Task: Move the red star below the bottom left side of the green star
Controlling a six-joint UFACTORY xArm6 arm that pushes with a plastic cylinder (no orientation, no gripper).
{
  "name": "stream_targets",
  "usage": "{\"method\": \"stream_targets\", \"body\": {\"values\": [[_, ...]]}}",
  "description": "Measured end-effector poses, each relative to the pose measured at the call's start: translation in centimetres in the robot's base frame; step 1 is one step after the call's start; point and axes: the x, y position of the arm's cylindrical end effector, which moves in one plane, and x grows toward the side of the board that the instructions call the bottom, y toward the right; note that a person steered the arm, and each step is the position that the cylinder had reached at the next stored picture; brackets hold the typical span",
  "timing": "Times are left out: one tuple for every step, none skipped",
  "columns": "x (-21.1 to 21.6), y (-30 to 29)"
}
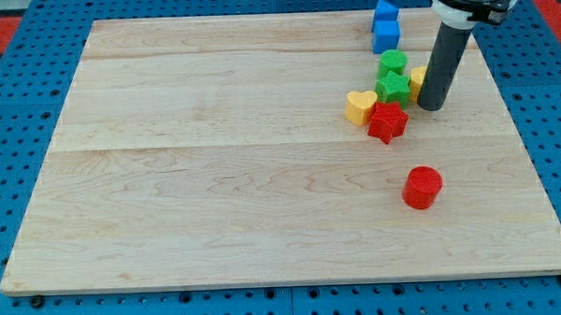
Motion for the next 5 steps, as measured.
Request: {"method": "stream_targets", "body": {"values": [[-1.1, -0.9], [0.0, -0.6], [5.9, -0.8], [6.8, -5.7], [6.4, -8.4]]}}
